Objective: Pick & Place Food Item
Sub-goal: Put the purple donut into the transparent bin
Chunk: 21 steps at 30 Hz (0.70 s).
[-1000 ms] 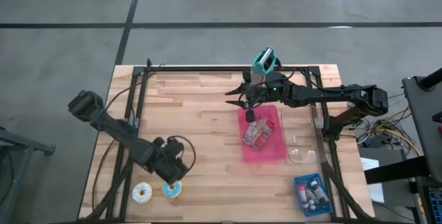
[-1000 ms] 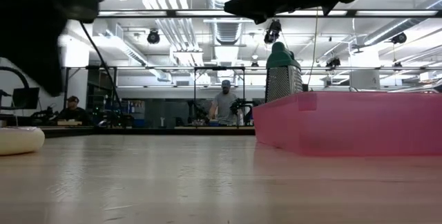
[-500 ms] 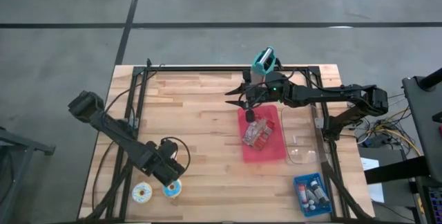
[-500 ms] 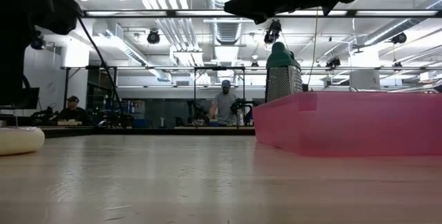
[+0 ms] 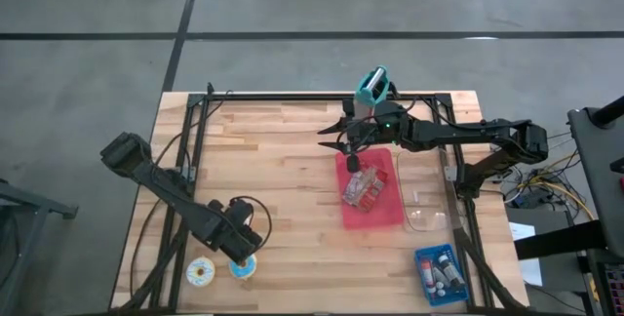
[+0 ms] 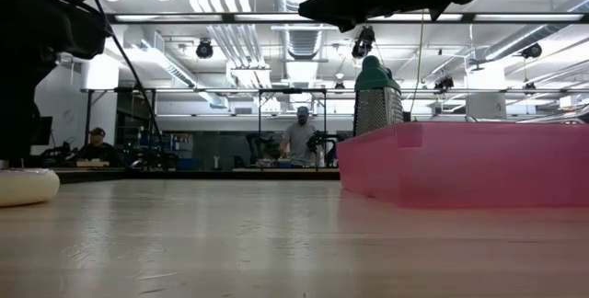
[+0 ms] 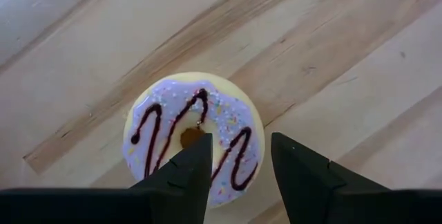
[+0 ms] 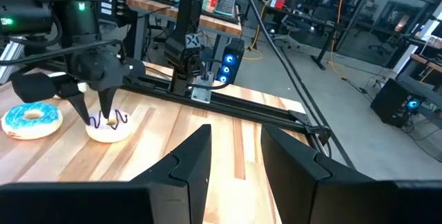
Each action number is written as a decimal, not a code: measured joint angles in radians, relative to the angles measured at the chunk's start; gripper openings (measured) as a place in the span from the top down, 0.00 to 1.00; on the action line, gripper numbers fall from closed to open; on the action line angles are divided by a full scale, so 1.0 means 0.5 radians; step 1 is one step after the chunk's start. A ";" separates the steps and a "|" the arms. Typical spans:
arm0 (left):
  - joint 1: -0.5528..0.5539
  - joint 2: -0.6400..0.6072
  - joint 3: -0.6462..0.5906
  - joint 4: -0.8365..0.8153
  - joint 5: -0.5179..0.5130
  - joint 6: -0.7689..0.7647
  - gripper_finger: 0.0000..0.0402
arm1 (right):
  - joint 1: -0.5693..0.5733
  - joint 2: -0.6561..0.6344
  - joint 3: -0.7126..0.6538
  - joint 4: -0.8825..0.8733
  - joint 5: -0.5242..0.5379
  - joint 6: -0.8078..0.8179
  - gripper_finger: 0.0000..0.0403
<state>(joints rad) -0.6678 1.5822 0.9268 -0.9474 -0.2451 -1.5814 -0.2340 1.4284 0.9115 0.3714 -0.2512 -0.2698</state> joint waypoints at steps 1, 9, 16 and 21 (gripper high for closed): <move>0.000 0.000 -0.001 -0.002 0.000 0.004 0.62 | 0.000 0.000 0.000 0.000 0.001 0.000 0.70; 0.007 0.000 -0.106 0.105 0.076 -0.064 0.62 | 0.001 0.000 0.000 0.000 0.000 0.000 0.70; 0.017 0.000 -0.159 0.173 0.081 -0.064 0.62 | 0.001 0.000 0.000 0.000 0.000 0.000 0.70; 0.018 0.000 -0.162 0.172 0.081 -0.054 0.62 | 0.000 0.000 0.000 0.000 0.000 0.000 0.70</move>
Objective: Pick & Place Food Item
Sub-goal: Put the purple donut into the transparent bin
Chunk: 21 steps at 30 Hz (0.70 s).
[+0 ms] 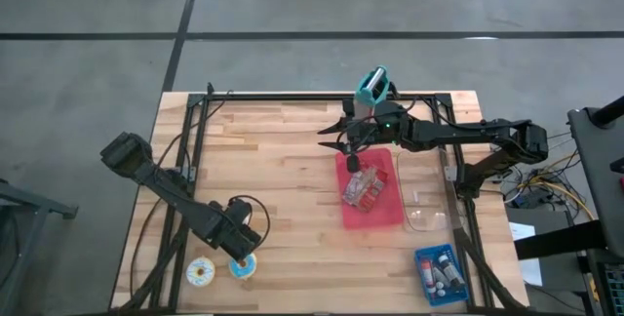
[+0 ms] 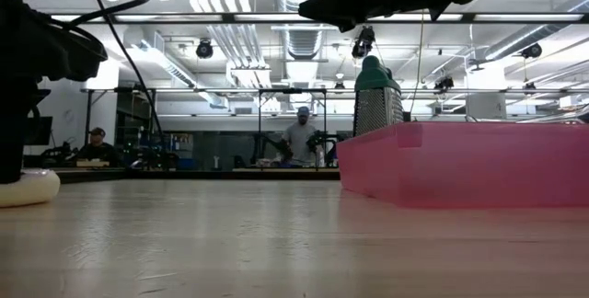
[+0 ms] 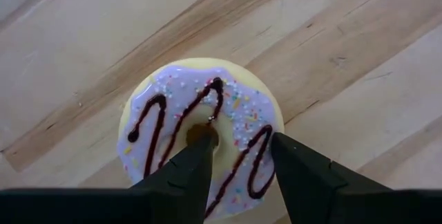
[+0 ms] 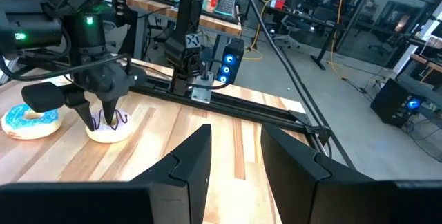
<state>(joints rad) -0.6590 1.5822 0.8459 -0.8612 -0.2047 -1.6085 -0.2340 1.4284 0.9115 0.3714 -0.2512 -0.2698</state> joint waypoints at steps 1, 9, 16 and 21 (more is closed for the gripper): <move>0.001 0.000 -0.001 0.001 0.000 0.005 0.62 | 0.000 0.000 0.000 0.000 0.000 0.000 0.70; 0.003 0.000 0.000 0.025 -0.001 0.026 0.70 | 0.000 0.000 0.000 0.000 0.000 0.001 0.70; 0.016 0.000 -0.001 0.039 -0.001 0.084 0.83 | 0.000 0.000 0.000 0.000 0.000 0.001 0.70; 0.026 0.000 -0.001 0.046 -0.001 0.113 0.91 | 0.000 0.000 0.000 0.000 0.000 0.000 0.70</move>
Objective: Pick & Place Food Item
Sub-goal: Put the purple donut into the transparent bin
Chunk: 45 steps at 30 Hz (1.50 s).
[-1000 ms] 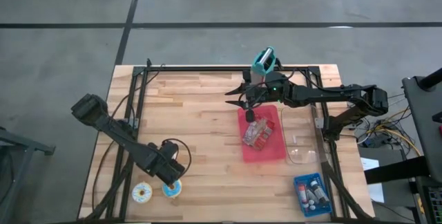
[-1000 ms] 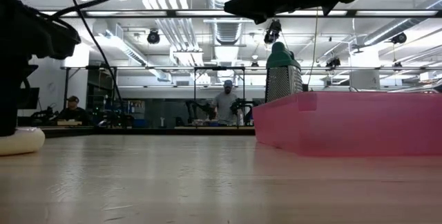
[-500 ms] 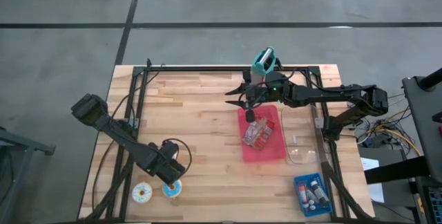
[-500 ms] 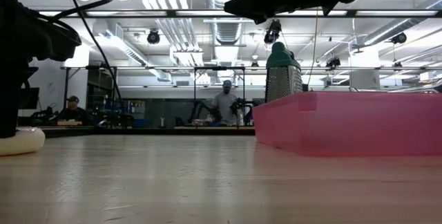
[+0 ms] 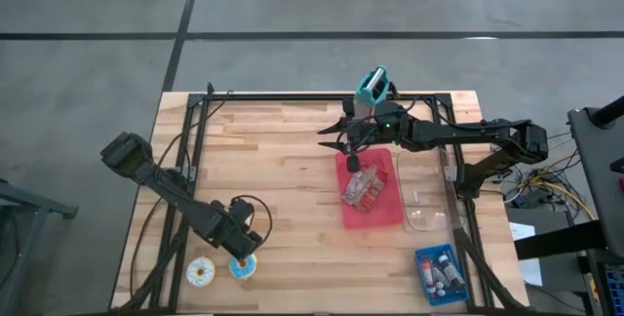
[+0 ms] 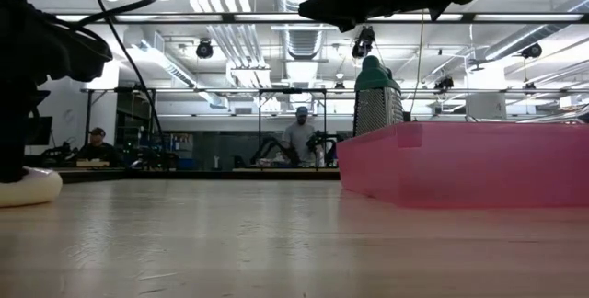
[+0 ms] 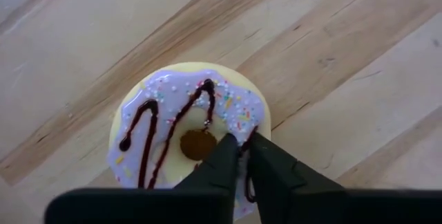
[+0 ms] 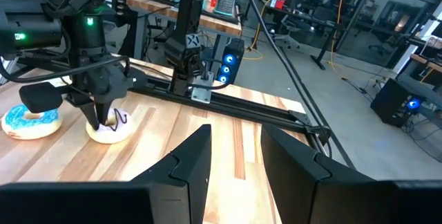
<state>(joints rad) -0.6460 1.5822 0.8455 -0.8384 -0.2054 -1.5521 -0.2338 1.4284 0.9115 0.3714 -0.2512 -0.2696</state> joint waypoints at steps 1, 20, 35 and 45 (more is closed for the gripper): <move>0.001 0.000 0.000 0.002 0.001 0.001 0.92 | 0.000 0.000 0.000 0.000 0.000 0.000 0.70; 0.007 -0.002 0.329 -0.170 -0.484 0.538 0.94 | 0.000 0.000 0.000 0.000 0.000 0.000 0.70; 0.137 -0.005 0.363 0.589 -0.981 1.760 0.92 | 0.000 0.000 0.000 0.000 0.000 0.000 0.70; 0.483 0.105 0.362 1.049 -0.220 2.298 0.92 | 0.000 0.000 0.000 0.000 0.000 0.000 0.70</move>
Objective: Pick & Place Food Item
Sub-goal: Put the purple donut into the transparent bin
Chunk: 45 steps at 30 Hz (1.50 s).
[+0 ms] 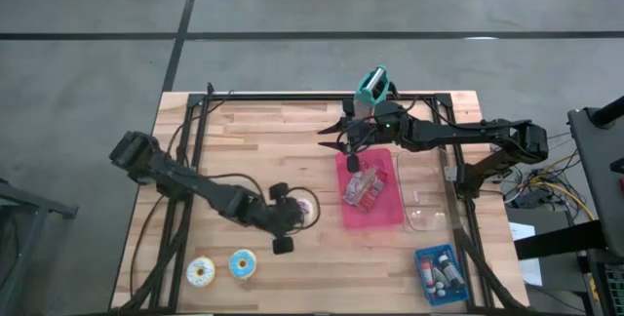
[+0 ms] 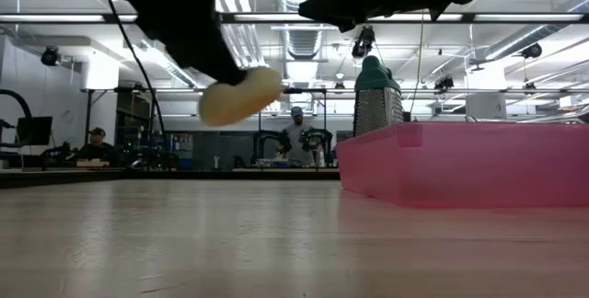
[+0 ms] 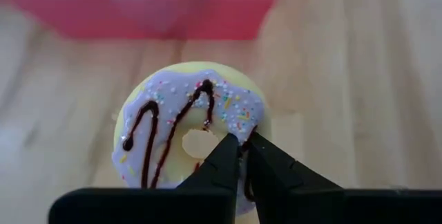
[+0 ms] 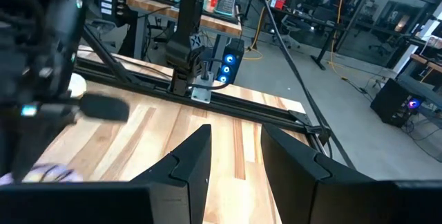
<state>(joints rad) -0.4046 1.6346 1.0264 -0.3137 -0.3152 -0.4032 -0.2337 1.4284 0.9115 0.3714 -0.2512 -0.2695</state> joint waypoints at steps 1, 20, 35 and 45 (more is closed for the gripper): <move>0.021 0.025 0.003 0.054 0.069 0.056 0.92 | 0.000 0.000 0.000 0.000 0.000 0.000 0.70; 0.100 0.696 0.652 -0.235 0.582 0.431 0.91 | 0.000 0.000 0.000 -0.002 0.001 -0.001 0.70; 0.099 0.903 0.752 -0.179 0.612 0.449 0.91 | 0.000 0.000 0.000 -0.005 0.000 0.000 0.70; 0.099 0.949 0.754 -0.151 0.648 0.441 0.91 | 0.000 0.000 0.000 -0.002 0.000 0.000 0.70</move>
<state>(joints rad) -0.3552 2.1090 1.4033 -0.3893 0.0090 -0.1827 -0.2338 1.4284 0.9115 0.3702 -0.2512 -0.2695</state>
